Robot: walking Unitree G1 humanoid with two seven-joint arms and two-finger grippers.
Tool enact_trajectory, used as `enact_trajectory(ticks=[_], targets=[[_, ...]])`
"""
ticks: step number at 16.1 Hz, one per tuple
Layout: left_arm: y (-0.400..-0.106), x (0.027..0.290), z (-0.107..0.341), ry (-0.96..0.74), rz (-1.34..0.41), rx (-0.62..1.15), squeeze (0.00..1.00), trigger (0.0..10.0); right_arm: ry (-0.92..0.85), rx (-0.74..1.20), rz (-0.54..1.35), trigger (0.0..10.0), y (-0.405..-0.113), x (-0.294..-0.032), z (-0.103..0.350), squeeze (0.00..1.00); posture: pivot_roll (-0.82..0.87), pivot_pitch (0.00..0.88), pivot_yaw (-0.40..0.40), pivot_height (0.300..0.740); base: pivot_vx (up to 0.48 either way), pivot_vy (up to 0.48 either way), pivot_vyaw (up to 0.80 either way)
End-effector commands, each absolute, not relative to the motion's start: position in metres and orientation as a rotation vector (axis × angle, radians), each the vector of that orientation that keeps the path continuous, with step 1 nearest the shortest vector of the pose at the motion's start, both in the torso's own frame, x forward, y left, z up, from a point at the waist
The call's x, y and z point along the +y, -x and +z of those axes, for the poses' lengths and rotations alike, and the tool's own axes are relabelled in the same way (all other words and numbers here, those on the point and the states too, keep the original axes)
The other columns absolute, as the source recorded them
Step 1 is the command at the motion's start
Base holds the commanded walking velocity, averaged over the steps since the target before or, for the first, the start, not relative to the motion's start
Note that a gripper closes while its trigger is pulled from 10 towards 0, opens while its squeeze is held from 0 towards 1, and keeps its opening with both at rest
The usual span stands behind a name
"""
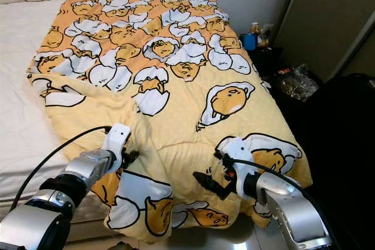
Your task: Clean up the room
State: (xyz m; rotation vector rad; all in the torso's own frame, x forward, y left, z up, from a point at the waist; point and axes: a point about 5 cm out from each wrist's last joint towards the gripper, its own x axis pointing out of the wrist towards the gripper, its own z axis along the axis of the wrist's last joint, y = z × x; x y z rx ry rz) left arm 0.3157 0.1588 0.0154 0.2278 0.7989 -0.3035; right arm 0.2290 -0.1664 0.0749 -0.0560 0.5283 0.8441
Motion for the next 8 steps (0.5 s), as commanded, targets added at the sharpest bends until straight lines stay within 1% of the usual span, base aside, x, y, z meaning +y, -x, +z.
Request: enact_trajectory(ticks=[1,3,8], targets=[[-0.318,0.165,0.017,-0.234,-0.287,0.805,0.00,0.0,0.051,0.497,0.883,10.0,-0.228,-0.162,0.081,0.00,-0.10,0.000,0.017,0.740,0.000,0.000,0.00],[-0.318,0.167,0.018,-0.234,-0.292,0.803,0.00,0.0,0.045,0.487,0.909,10.0,-0.228,-0.161,0.082,0.00,-0.09,0.000,0.020,0.740,0.000,0.000,0.00],[-0.320,0.176,0.022,-0.220,-0.293,0.791,0.00,0.0,0.043,0.466,0.889,10.0,-0.231,-0.163,0.083,0.00,-0.09,0.000,0.028,0.740,0.000,0.000,0.00]])
